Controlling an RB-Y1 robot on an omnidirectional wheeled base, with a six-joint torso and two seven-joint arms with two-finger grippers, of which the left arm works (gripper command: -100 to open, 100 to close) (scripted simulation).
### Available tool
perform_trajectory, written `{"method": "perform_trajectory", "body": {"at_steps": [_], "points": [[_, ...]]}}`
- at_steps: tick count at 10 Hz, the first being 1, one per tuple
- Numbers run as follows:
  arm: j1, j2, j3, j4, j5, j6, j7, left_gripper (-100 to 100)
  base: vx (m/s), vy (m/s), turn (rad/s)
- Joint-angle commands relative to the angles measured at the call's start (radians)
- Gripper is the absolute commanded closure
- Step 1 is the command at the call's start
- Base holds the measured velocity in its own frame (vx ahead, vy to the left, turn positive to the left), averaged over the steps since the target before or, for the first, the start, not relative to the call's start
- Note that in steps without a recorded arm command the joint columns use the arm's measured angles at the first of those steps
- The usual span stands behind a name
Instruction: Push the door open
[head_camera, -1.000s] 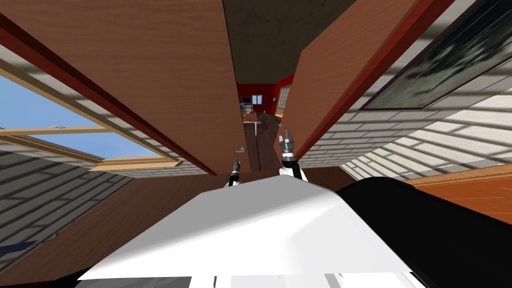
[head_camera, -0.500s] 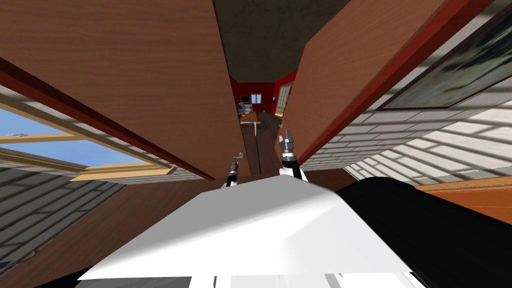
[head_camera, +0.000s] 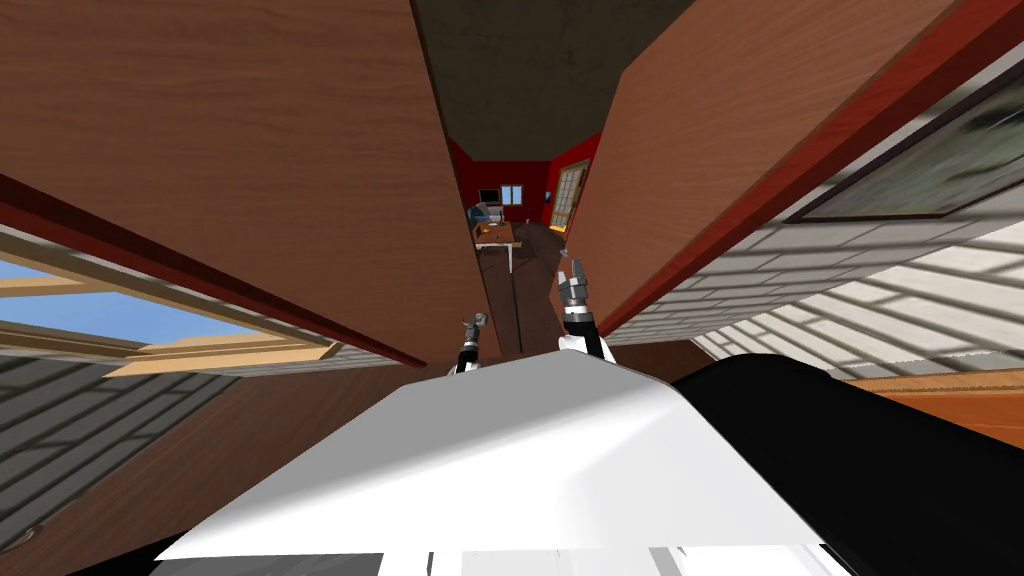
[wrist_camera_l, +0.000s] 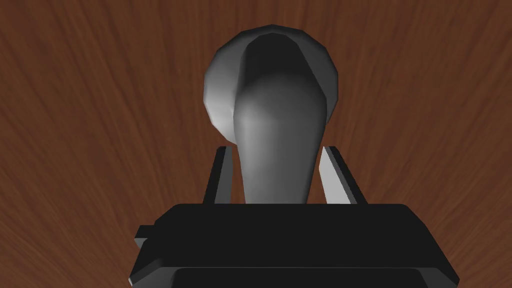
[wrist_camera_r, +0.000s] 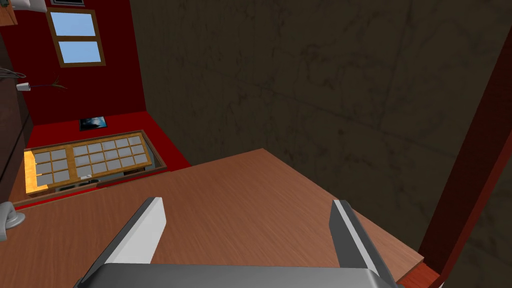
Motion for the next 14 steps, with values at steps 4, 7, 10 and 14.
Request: {"method": "perform_trajectory", "body": {"at_steps": [4,7,10,14], "points": [[0.001,0.001,0.0,-0.001,0.0,0.001,0.0,100,-0.007,0.003,-0.007],[-0.005,0.017,0.015,-0.002,0.007,0.002,-0.004,100,0.088,-0.029,0.017],[-0.006,0.039,0.04,-0.001,0.021,0.002,-0.011,100,0.177,-0.077,0.044],[-0.008,0.053,0.063,0.0,0.032,0.003,-0.017,100,0.151,-0.058,0.033]]}}
